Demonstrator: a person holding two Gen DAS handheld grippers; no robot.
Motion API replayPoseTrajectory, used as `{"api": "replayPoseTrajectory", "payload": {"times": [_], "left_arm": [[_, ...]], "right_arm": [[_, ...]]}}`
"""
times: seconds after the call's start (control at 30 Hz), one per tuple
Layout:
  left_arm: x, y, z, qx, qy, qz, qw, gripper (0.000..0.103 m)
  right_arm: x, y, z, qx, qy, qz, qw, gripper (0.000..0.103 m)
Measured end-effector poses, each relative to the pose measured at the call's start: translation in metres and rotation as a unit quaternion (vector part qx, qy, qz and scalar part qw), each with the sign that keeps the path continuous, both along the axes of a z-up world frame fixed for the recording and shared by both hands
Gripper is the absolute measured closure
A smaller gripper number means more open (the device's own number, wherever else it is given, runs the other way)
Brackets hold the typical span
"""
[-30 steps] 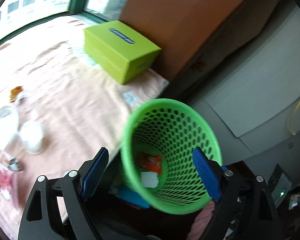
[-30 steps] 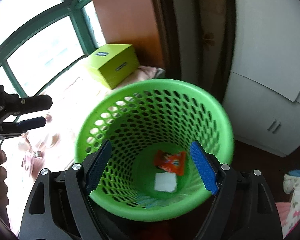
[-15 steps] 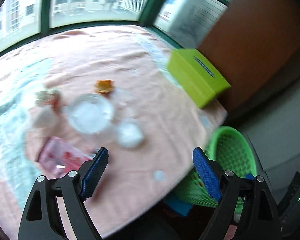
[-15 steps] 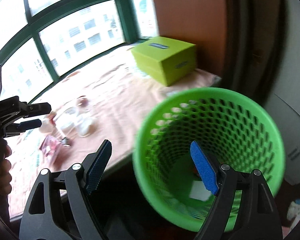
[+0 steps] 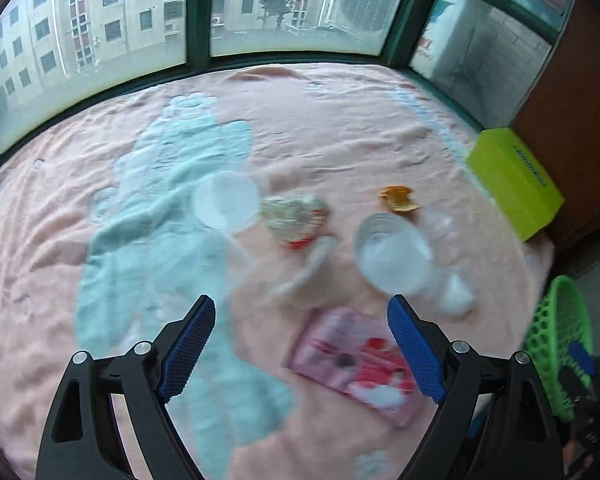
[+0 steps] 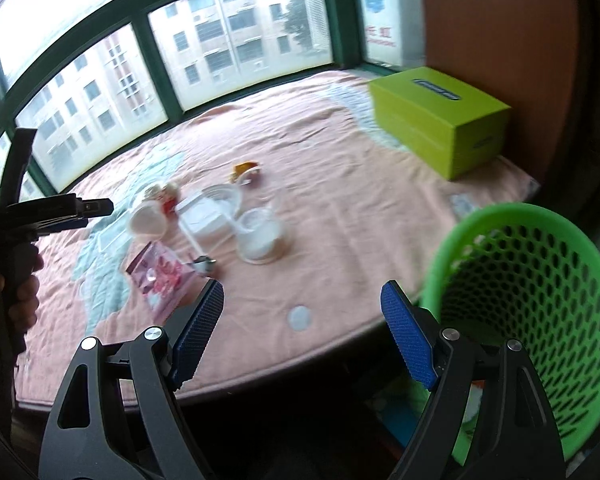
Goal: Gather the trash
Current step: 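Move both tools back over the bed toward the pink wrapper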
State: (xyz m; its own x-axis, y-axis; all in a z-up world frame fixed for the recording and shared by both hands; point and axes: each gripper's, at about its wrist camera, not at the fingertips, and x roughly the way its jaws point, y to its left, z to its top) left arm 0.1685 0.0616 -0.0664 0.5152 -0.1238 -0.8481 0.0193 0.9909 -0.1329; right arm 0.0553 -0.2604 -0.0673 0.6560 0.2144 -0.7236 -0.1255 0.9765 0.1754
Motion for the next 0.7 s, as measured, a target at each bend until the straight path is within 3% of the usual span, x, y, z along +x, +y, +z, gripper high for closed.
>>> {"api": "replayPoseTrajectory", "payload": {"times": [0.23,0.7], "left_arm": [[0.021,0.033,-0.031,0.052,0.019,-0.047,0.9974,0.015],[0.055,0.048,-0.070,0.084,0.057,-0.134,0.9858,0.014]], "right_arm": [[0.017,0.036,-0.004,-0.006,0.014,0.046,0.999,0.022],[0.047,0.111,-0.021,-0.036,0.038,0.162,0.985,0.022]]}}
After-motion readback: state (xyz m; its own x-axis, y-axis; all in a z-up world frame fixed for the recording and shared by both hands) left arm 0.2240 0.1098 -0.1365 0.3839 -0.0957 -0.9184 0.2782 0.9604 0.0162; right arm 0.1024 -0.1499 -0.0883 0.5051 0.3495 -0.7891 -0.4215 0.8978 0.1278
